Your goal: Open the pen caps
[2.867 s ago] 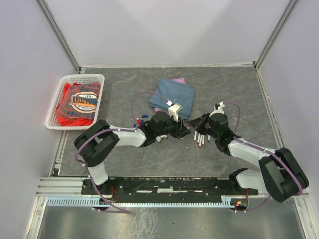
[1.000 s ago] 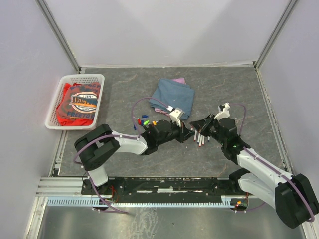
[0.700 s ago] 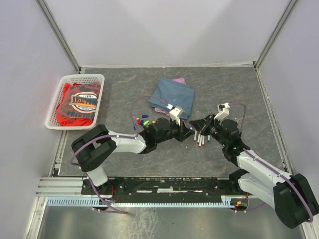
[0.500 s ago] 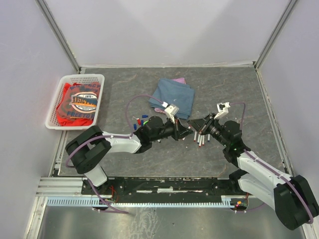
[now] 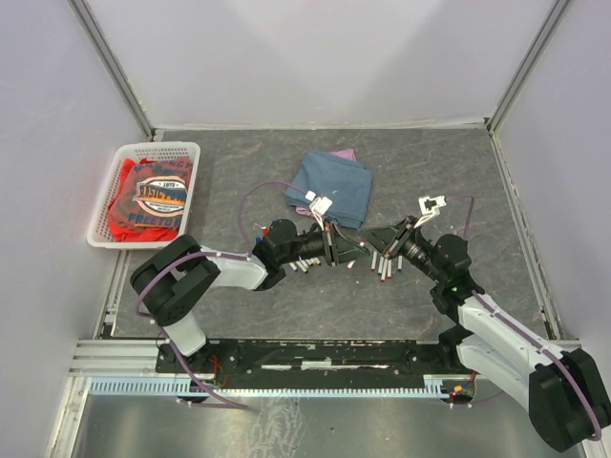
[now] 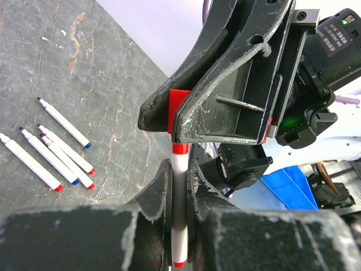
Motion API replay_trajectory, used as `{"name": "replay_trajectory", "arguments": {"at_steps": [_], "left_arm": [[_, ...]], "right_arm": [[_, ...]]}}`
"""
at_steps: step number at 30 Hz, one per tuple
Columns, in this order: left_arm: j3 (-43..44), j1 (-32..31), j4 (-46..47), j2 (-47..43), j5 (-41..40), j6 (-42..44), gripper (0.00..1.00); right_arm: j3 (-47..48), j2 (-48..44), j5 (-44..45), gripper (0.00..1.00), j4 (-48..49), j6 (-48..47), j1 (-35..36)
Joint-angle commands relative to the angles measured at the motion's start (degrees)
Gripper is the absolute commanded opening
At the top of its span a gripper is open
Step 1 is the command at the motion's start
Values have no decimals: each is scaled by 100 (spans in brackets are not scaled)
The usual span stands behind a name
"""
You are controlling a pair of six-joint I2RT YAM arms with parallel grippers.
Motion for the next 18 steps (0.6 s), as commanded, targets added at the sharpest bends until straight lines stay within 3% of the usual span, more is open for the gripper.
{"name": "replay_trajectory", "arguments": {"at_steps": [1,8,14,18], "left_arm": [[-31,121,-518,-166,-6,33,3],[240,-238,-2872,-643,-2399,1198,3],[654,-684,-3580,-520,-3946,1601,3],[884,-917,-3856,-350,-4525,1798,3]], "right_arm": [[161,-301,862,1,-606,-607,-269],[705,-434,1853,1,-2251,-715,-262],[1074,-290,2384,1,-3137,-731,-266],[1165,-193,2684,1,-3405,-727,-270]]}}
